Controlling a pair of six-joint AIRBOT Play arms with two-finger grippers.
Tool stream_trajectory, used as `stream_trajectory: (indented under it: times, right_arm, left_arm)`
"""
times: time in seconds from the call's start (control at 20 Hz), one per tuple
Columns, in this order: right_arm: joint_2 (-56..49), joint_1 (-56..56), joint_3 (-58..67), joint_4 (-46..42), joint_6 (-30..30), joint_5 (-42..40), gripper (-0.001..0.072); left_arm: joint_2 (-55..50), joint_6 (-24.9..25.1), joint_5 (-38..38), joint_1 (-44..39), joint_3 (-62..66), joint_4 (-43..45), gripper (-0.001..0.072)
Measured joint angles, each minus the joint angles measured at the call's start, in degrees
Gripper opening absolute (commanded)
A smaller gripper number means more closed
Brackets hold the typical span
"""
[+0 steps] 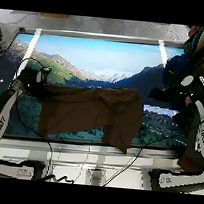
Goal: Fold the clothes and pants, and hang the long-sleeved shirts on hangers.
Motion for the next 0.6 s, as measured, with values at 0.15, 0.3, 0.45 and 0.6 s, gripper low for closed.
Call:
stream_trajectory:
  times: [0.15, 0.3, 0.45, 0.6]
  right_arm:
    - [3.48, -0.33, 1.79, -1.84, 0.09, 0.96, 0.0497]
    - [8.22, -1.92, 2.6, -5.05, -0.37, 1.62, 0.0309]
    - [13.11, -5.86, 2.54, -7.93, -2.58, 3.67, 0.0308]
    - [18.16, -12.26, -1.29, -8.13, -6.01, 7.3, 0.0308]
  left_arm:
    - [3.72, 0.55, -3.1, -0.09, 0.37, 3.61, 0.063]
    - [9.73, 0.81, -4.92, 0.35, 0.48, 5.53, 0.0517]
    - [17.46, 0.98, -5.6, 2.47, -0.09, 4.26, 0.0337]
    - [26.45, 1.81, -3.28, 6.95, -4.92, -1.18, 0.0337]
